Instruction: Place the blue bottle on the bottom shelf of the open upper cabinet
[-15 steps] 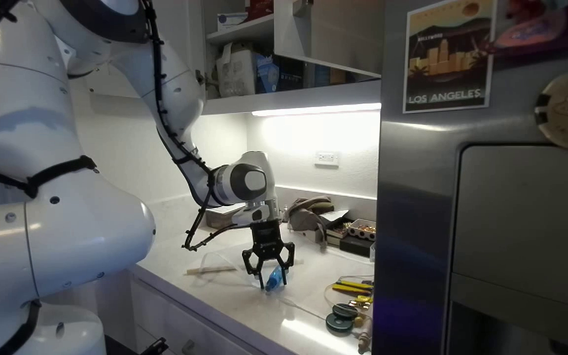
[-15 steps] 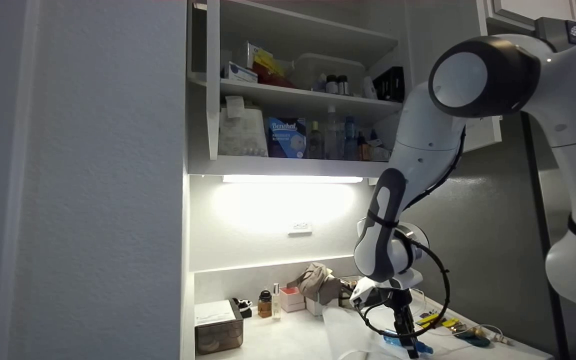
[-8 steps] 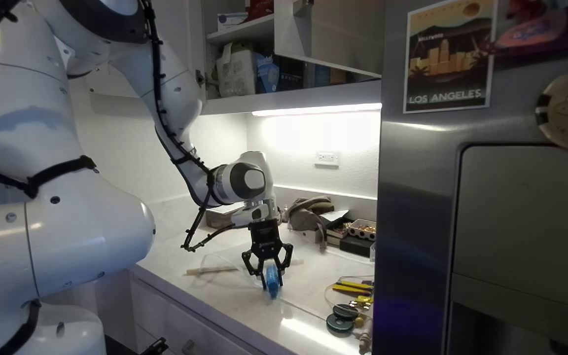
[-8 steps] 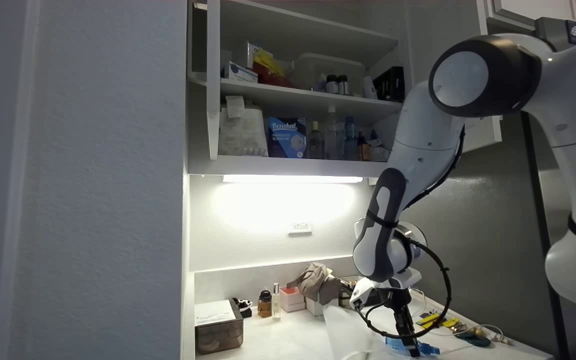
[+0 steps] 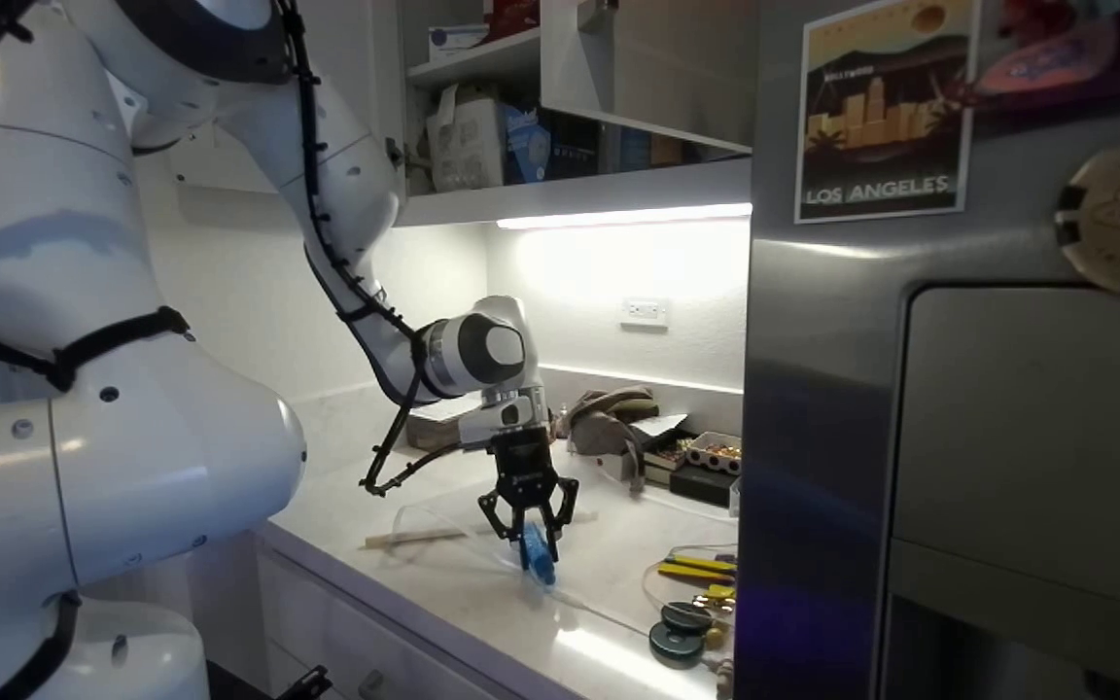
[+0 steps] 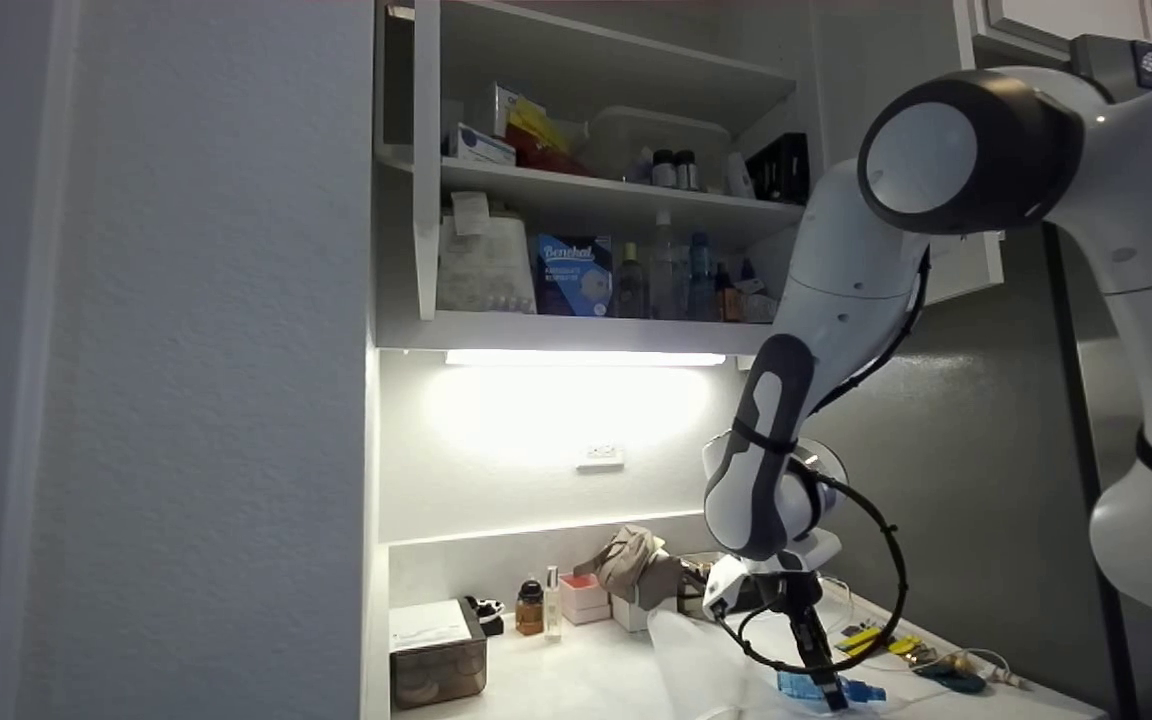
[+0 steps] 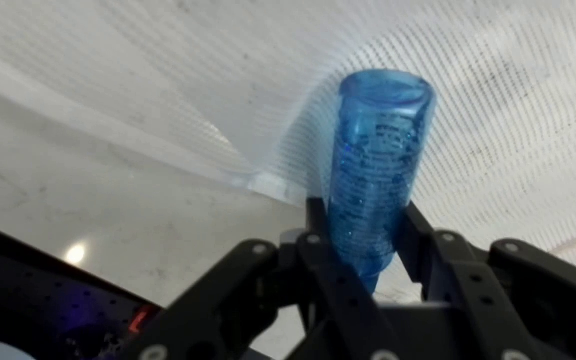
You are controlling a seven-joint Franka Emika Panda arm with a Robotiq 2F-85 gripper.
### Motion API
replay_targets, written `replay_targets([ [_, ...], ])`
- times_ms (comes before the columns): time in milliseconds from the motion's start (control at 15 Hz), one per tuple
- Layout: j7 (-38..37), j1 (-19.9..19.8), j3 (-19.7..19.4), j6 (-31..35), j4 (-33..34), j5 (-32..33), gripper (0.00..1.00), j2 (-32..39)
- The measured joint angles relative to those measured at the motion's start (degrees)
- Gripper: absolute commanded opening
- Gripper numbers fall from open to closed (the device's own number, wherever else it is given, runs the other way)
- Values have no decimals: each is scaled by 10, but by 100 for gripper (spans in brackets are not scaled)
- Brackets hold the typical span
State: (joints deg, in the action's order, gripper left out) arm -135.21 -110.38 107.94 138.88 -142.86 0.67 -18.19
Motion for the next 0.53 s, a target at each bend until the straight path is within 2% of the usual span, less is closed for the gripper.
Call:
replay_targets([
  [200, 41, 8, -8, -40, 13, 29, 12, 6],
  [267, 69, 24, -24, -54, 17, 21, 12, 7],
  [333, 91, 38, -39, -72, 22, 24, 62, 9],
  [400, 99, 45, -44, -90, 29, 34, 63, 13],
  [533, 112, 56, -48, -122, 40, 45, 77, 18],
])
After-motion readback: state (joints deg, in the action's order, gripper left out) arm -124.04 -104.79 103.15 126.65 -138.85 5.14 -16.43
